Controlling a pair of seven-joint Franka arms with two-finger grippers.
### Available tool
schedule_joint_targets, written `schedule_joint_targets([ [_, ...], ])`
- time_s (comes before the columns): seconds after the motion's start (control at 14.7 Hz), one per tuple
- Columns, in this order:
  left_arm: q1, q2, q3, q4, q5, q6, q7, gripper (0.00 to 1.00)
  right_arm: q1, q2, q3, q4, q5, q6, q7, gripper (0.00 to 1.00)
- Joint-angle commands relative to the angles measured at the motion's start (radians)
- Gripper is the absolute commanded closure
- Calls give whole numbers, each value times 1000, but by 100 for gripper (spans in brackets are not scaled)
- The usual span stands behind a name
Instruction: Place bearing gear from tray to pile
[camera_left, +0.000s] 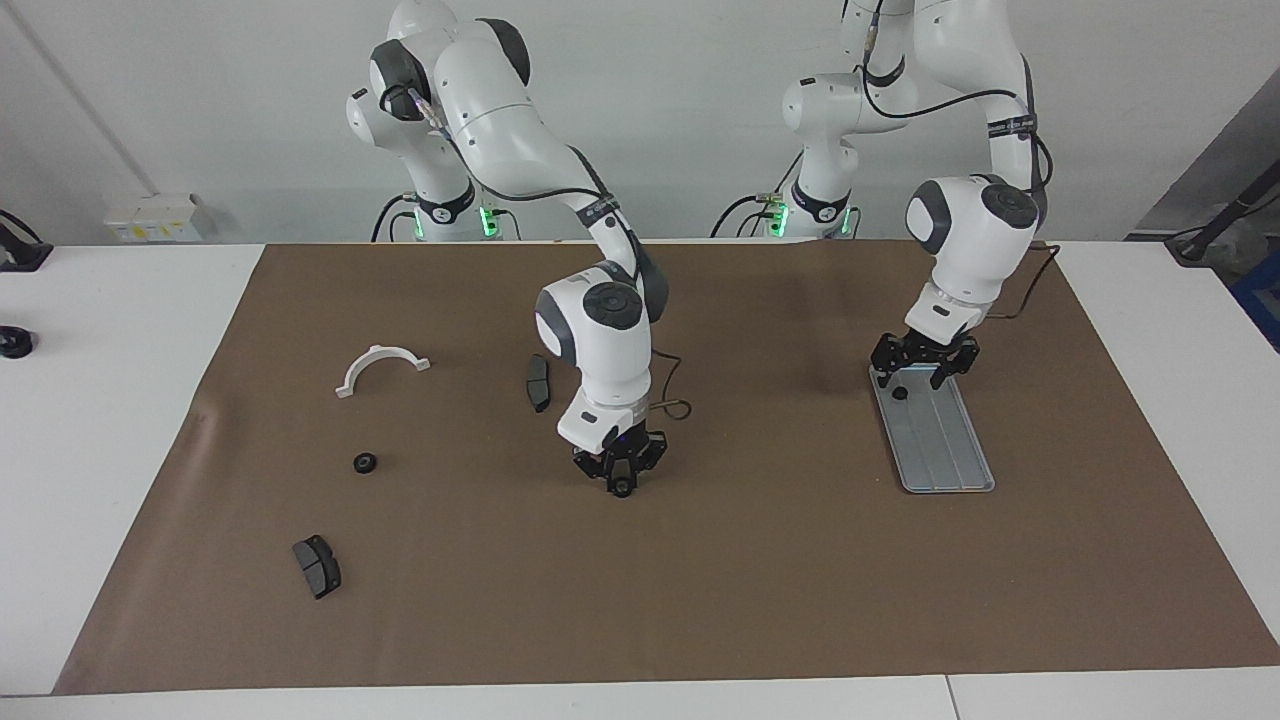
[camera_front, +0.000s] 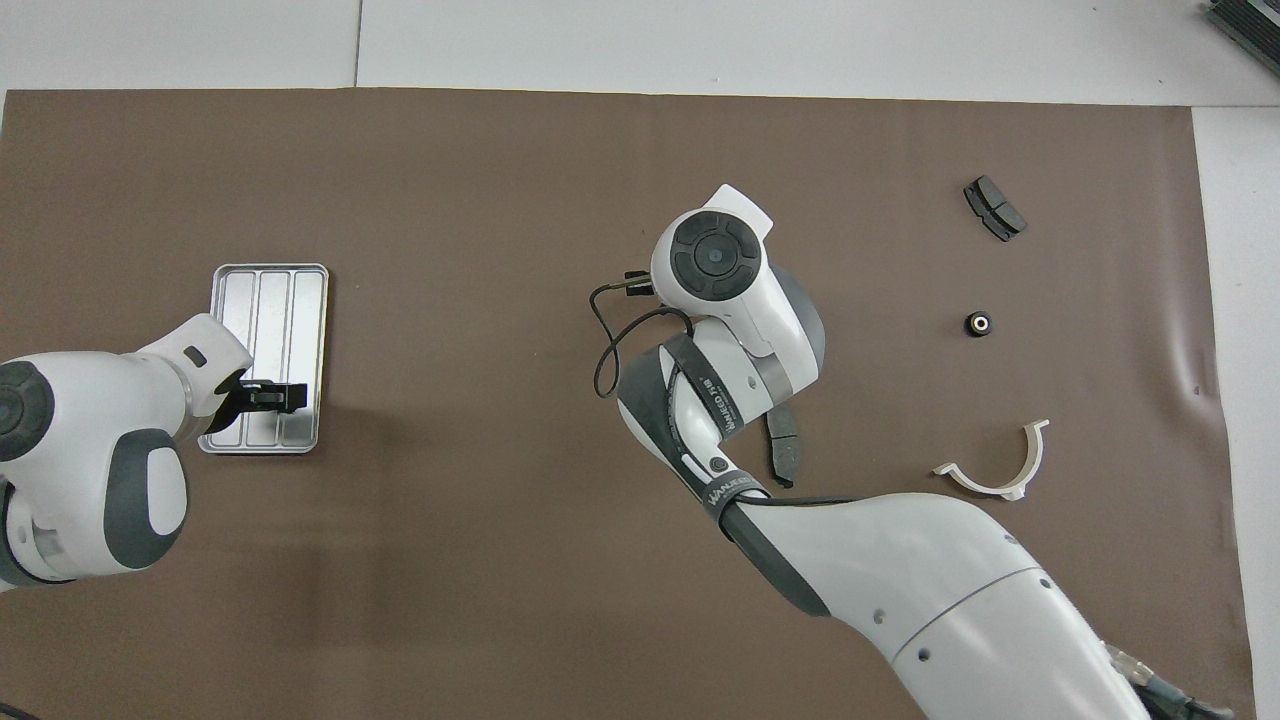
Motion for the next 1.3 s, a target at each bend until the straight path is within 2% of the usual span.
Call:
schedule_joint_targets([
  [0.0, 17, 1, -11, -13, 12, 29, 0, 27, -120, -165, 15, -79, 2, -81, -1, 100],
  [0.27, 15, 3, -11, -34, 12, 37, 0, 32, -264, -352, 15, -334, 2, -79, -108, 100],
  [0.41, 17, 10, -11, -34, 12, 52, 0, 35, -303, -400, 17, -449, 4, -63, -137, 100],
  [0.48, 17, 12, -11, -34, 12, 54, 0, 36, -312, -425, 17, -513, 4, -18, -145, 100],
  [0.61, 17, 23, -11, -34, 12, 60, 0, 42, -329, -445, 17, -625, 4, 100, -157, 100],
  [0.75, 17, 26, -11, -34, 12, 70, 2, 43, -369, -430, 17, -649, 5, 142, -186, 100],
  [0.89, 17, 24, -11, -34, 12, 61, 2, 49, -372, -424, 17, -664, 5, 165, -187, 100],
  [0.96, 17, 24, -11, -34, 12, 58, 2, 49, -372, -422, 17, -678, 5, 185, -187, 100],
  [1.02, 17, 24, -11, -34, 12, 57, 2, 49, -372, -420, 17, -698, 5, 214, -183, 92],
  [1.09, 17, 24, -11, -34, 12, 55, 2, 49, -372, -414, 17, -703, 5, 230, -180, 65],
  [1.16, 17, 23, -11, -33, 12, 43, 0, 49, -373, -410, 17, -703, 7, 231, -179, 16],
  [1.23, 17, 23, -11, -31, 12, 34, -1, 55, -375, -408, 17, -697, 7, 233, -179, 0],
])
